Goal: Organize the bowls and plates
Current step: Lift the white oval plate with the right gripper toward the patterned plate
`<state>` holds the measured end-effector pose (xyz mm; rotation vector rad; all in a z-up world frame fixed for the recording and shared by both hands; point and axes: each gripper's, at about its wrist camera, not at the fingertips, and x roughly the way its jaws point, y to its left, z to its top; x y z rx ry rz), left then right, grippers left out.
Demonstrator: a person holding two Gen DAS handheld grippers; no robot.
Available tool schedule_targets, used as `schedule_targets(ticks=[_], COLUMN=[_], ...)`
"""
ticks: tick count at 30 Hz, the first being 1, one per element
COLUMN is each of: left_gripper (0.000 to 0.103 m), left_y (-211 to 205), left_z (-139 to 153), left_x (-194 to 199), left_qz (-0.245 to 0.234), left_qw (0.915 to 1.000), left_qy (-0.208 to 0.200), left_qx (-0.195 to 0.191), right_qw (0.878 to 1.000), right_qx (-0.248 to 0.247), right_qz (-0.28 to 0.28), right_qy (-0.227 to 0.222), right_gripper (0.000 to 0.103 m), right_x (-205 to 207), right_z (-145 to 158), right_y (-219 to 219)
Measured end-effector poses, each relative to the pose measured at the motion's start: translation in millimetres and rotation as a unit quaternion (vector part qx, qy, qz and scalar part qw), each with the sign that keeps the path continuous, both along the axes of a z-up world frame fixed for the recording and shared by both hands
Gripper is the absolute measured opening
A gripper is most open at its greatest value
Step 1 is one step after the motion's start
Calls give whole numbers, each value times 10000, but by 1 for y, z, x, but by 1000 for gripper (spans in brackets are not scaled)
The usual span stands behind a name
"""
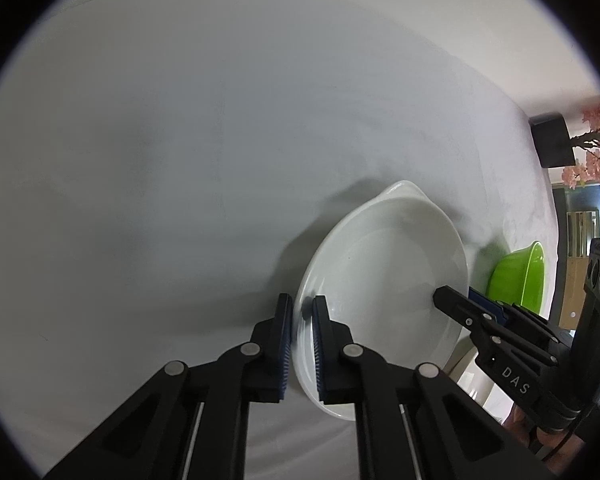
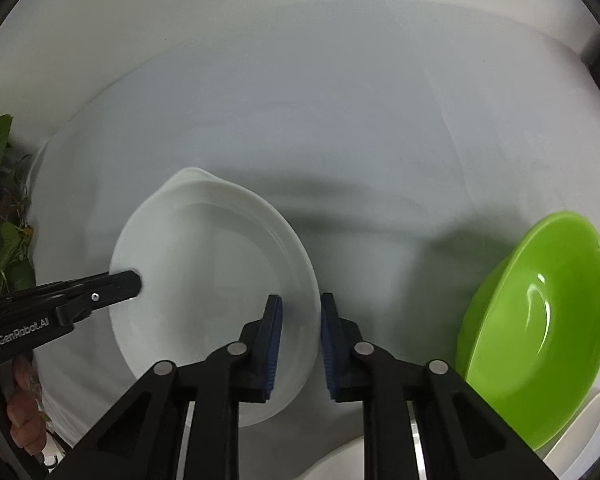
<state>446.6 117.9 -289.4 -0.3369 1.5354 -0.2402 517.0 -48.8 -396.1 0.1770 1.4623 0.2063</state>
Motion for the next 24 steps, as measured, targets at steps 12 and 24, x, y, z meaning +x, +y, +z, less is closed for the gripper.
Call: schedule_targets(ticks=[12,24], left_gripper=[8,7], left_y=[-19,-27], left_z=[25,179], left_x=[-5,-69], left_qz=[30,324], left_qw=[9995,9928], left_qy=[-210,-1128], left_qx=[228,240], right_qw=[9992,9939], right_qx=[226,515], right_qz=[-316,-419], right_qy=[21,-881], right_gripper=[10,8], right_x=[3,-59], right_z=[8,150], right_y=[-21,-42])
